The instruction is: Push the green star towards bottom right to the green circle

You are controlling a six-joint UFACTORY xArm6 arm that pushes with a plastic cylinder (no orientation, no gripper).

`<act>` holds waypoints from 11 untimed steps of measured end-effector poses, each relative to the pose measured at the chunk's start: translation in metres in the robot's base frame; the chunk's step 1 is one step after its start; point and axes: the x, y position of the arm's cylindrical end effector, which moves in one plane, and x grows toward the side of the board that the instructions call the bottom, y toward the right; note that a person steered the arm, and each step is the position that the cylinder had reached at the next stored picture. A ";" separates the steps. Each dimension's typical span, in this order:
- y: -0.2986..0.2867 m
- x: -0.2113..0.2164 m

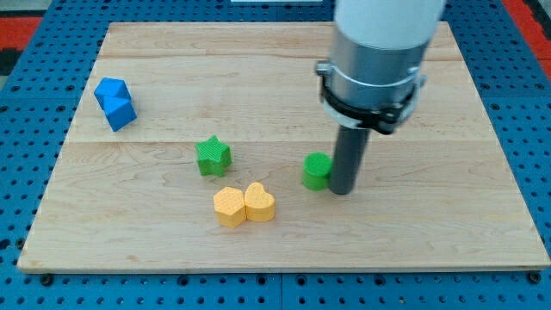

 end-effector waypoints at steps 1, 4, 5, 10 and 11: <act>-0.026 -0.031; -0.076 -0.041; -0.110 -0.064; -0.133 -0.203; -0.119 -0.221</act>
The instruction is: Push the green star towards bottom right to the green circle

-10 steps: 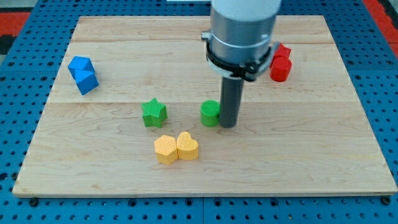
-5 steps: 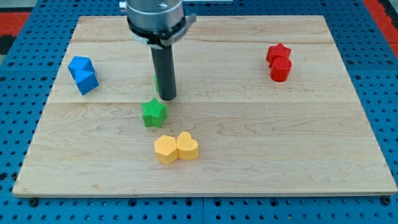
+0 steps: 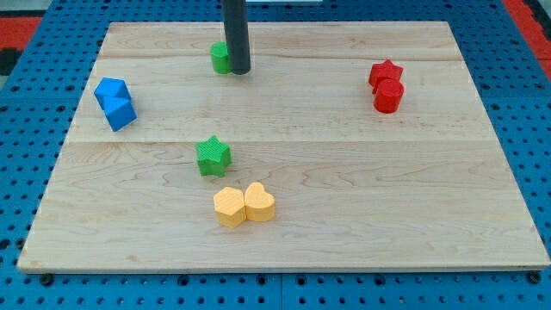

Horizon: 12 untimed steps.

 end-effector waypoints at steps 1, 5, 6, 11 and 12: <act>-0.018 -0.027; -0.044 0.029; 0.012 0.078; -0.104 0.225; -0.151 0.250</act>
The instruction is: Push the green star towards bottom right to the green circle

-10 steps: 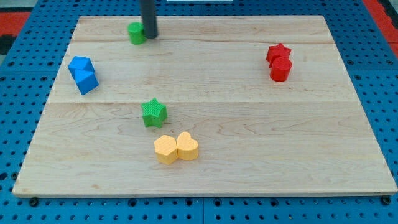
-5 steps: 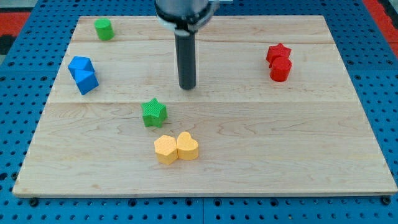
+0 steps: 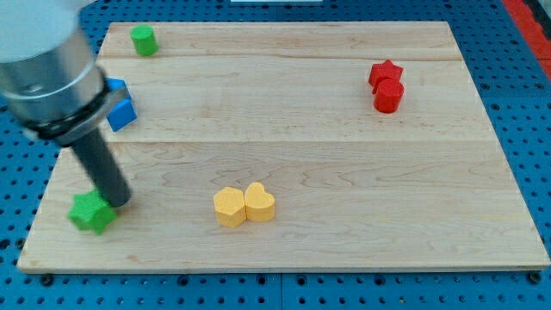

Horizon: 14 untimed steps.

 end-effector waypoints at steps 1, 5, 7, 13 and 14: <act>0.043 0.012; -0.056 0.012; -0.023 0.048; -0.033 -0.047; -0.006 -0.044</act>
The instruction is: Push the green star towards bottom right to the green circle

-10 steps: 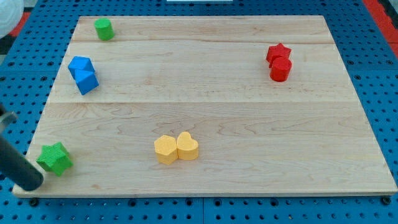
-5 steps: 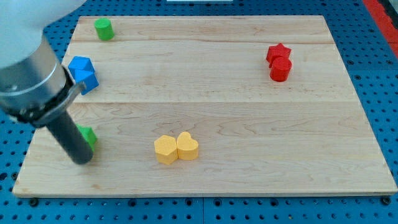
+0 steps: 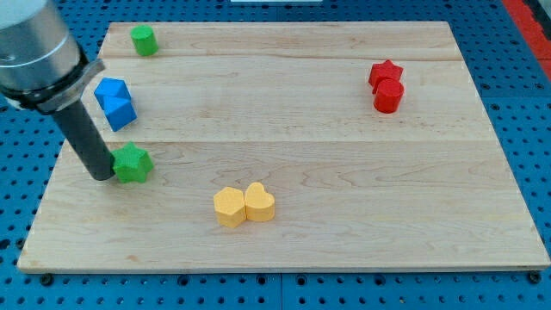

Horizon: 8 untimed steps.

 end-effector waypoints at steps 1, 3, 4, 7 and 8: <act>0.008 0.027; 0.040 -0.022; 0.040 -0.013; 0.025 -0.048; 0.045 -0.050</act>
